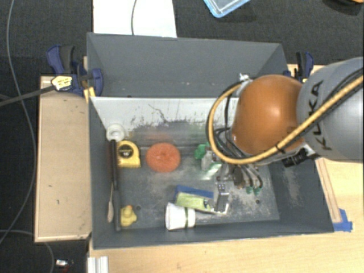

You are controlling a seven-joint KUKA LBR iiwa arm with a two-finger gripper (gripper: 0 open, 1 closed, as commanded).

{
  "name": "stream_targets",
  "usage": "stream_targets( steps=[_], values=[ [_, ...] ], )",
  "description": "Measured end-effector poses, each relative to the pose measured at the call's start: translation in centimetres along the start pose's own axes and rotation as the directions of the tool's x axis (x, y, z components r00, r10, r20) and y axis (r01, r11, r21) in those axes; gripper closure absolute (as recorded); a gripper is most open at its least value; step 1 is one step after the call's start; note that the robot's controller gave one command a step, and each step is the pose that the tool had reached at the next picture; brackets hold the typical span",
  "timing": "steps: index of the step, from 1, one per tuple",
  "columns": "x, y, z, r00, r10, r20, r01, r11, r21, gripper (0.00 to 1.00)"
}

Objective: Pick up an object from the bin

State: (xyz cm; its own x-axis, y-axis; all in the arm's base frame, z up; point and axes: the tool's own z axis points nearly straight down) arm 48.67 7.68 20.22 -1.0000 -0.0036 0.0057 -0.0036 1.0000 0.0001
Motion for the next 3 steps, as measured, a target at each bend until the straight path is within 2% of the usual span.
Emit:
stream_targets(
  steps=[1, 2, 3],
  values=[
    [-0.2, 0.0, -0.4, 1.000, 0.003, 0.008, -0.003, 1.000, -0.001, 0.00],
    [0.3, -0.6, 8.3, 0.994, -0.108, 0.012, 0.108, 0.994, 0.000, 0.00],
    [0.6, -0.3, 10.4, 0.991, -0.133, 0.010, 0.133, 0.991, 0.000, 0.00]
  ],
)
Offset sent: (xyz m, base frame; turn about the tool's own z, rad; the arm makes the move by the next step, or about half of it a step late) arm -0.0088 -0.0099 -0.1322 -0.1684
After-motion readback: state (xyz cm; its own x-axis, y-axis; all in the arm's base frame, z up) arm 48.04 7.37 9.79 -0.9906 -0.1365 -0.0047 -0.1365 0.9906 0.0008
